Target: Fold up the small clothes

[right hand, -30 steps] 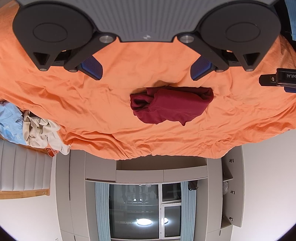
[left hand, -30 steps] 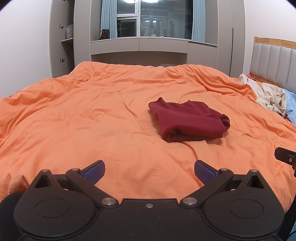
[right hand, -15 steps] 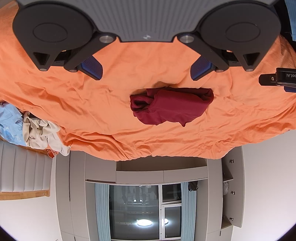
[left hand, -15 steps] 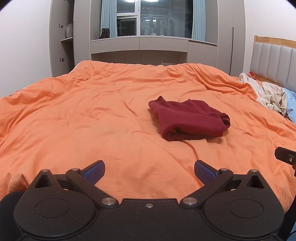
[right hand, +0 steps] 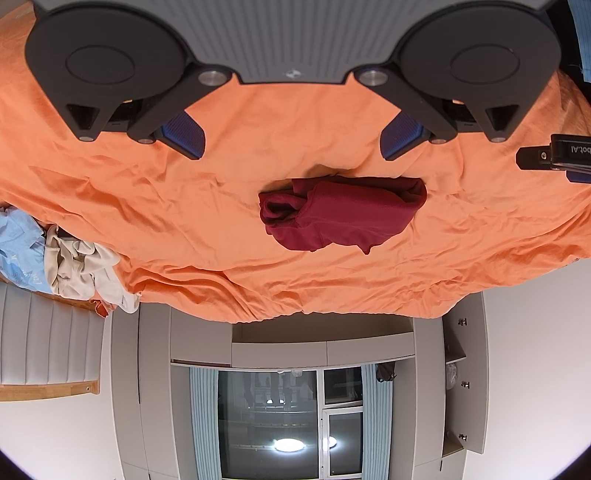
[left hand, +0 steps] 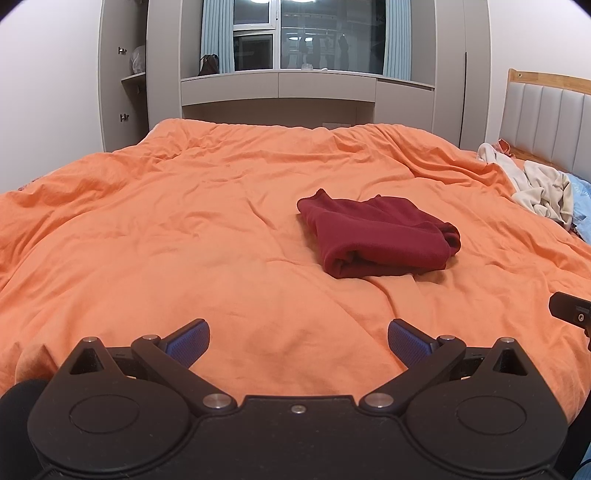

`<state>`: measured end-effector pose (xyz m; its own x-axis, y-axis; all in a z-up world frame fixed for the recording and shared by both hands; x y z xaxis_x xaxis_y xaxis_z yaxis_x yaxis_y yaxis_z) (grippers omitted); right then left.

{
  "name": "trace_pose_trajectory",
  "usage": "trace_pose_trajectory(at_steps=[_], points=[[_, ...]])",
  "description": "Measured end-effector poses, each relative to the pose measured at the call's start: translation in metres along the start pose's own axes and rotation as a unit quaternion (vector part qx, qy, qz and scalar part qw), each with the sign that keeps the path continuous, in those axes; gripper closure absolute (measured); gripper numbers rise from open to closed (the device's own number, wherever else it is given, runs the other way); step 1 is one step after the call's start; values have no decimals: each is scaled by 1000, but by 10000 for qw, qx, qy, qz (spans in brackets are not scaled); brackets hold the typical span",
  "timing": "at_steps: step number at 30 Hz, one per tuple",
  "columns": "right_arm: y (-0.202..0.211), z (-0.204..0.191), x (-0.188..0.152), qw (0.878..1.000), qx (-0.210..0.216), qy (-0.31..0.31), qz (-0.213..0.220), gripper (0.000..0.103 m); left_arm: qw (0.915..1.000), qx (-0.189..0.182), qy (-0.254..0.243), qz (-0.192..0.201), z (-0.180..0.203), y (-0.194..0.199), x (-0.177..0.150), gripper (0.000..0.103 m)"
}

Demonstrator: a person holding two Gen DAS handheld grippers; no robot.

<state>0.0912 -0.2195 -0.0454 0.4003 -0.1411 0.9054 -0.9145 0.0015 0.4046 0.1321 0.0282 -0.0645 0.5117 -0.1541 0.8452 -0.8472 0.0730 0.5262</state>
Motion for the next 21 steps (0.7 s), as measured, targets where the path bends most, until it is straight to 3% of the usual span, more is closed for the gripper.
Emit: trace_pose_trajectory(at_steps=[21], points=[[-1,-2,-9,10000,13,-30,-42,0,9998,-72,-17,-198,4,-4,-4,1]])
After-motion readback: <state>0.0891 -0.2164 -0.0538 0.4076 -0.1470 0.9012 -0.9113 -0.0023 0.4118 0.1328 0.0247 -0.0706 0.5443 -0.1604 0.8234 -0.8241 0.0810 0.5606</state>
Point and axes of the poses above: each gripper's, at about its wrist camera, not at the fingertips, and y roughly against the way its jaws point, z to its right, x to its top, the point moved 9 cm from there along -y, roughly the way its jaws point, and after that the axes turned 6 degrees about -y, right-handed, at the moved point
